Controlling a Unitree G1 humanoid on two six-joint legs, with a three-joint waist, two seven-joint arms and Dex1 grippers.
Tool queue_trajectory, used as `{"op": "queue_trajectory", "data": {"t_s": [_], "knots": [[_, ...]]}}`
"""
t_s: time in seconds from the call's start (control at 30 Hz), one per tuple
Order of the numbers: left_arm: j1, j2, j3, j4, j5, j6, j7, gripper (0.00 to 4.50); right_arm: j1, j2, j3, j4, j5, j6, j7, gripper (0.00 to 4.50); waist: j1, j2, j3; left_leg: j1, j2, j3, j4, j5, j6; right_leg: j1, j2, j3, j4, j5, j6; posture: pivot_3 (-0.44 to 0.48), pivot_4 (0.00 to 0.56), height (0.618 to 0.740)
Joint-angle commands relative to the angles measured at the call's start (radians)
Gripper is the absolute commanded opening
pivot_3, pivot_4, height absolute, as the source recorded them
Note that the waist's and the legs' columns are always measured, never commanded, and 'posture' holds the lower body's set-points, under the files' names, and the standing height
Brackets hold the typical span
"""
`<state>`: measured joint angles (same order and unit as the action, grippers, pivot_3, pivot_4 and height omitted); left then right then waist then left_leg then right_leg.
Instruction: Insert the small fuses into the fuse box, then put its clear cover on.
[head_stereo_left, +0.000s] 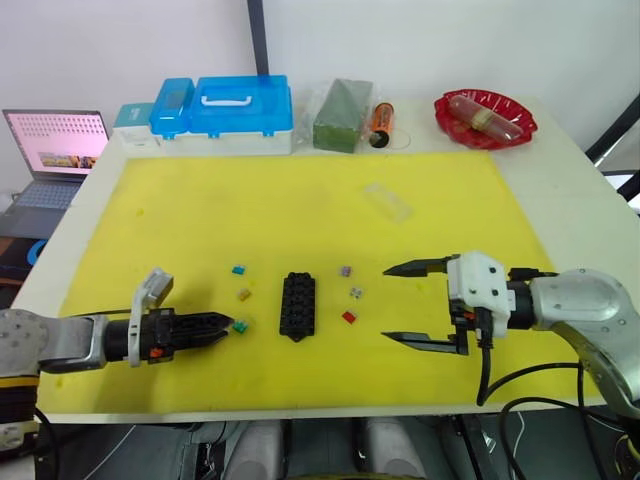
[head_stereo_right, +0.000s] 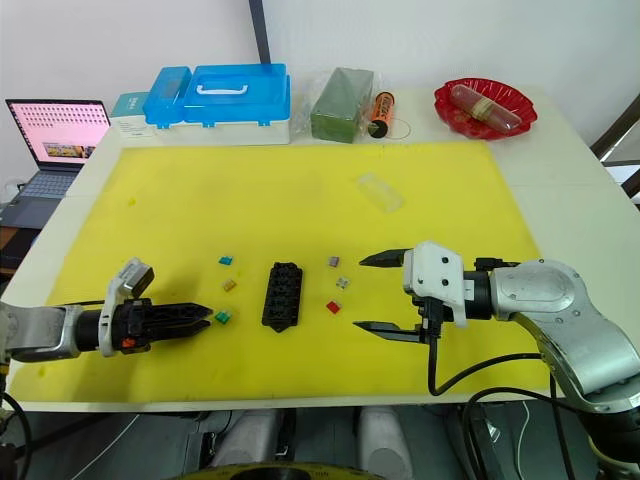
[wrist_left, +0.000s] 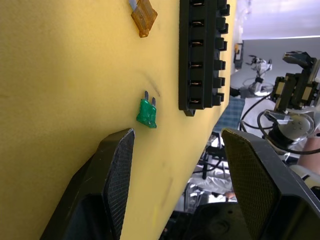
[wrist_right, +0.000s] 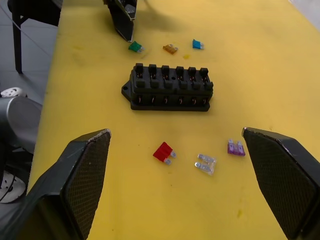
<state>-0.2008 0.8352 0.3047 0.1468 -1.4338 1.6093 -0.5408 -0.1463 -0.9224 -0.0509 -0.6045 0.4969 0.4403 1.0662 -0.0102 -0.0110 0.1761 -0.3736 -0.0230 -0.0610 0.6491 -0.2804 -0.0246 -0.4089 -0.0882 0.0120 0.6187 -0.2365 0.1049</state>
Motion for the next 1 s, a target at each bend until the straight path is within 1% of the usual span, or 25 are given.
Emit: {"op": "queue_trajectory", "data": {"t_s": [0.03,0.33,0.5,0.67,1.0], "knots": [[-0.006,-0.02,0.028,0.014,0.0,0.005,0.015,2.92,-0.008,-0.01,-0.03,-0.027,0.014,-0.008,-0.002,4.5,0.0,0.0,0.0,0.0,0.0,0.0,0.0,0.0,0.0,0.0,0.0,0.0,0.0,0.0,0.0,0.0,0.15,0.74],[0.001,-0.081,0.047,0.014,0.022,-0.002,0.07,2.92,-0.012,-0.012,-0.026,-0.015,0.005,-0.017,0.004,4.5,0.003,0.0,0.0,0.0,-0.001,0.0,0.0,0.0,0.0,0.0,-0.001,0.0,0.0,0.0,0.0,0.0,0.15,0.74],[0.003,-0.126,0.062,0.008,0.008,0.004,0.108,2.92,-0.016,-0.011,-0.024,-0.012,0.004,-0.018,0.004,4.5,0.008,0.001,-0.001,0.0,-0.002,0.0,0.0,0.0,-0.001,0.001,-0.002,0.0,0.0,0.0,0.0,0.0,0.15,0.74],[-0.011,-0.144,0.064,0.017,-0.006,0.005,0.121,2.92,-0.021,-0.011,-0.019,-0.012,0.006,-0.017,0.007,4.5,0.022,0.001,-0.001,0.0,-0.002,0.0,0.0,0.001,-0.001,0.001,-0.002,0.0,-0.001,0.0,0.0,0.0,0.15,0.74],[-0.011,-0.164,0.05,0.012,-0.044,0.005,0.145,2.92,-0.03,-0.006,-0.02,-0.021,0.017,-0.008,0.003,4.5,0.023,0.001,-0.001,0.0,-0.003,0.0,0.001,0.001,-0.001,0.001,-0.003,0.0,-0.001,0.0,0.0,0.0,0.15,0.74]]}}
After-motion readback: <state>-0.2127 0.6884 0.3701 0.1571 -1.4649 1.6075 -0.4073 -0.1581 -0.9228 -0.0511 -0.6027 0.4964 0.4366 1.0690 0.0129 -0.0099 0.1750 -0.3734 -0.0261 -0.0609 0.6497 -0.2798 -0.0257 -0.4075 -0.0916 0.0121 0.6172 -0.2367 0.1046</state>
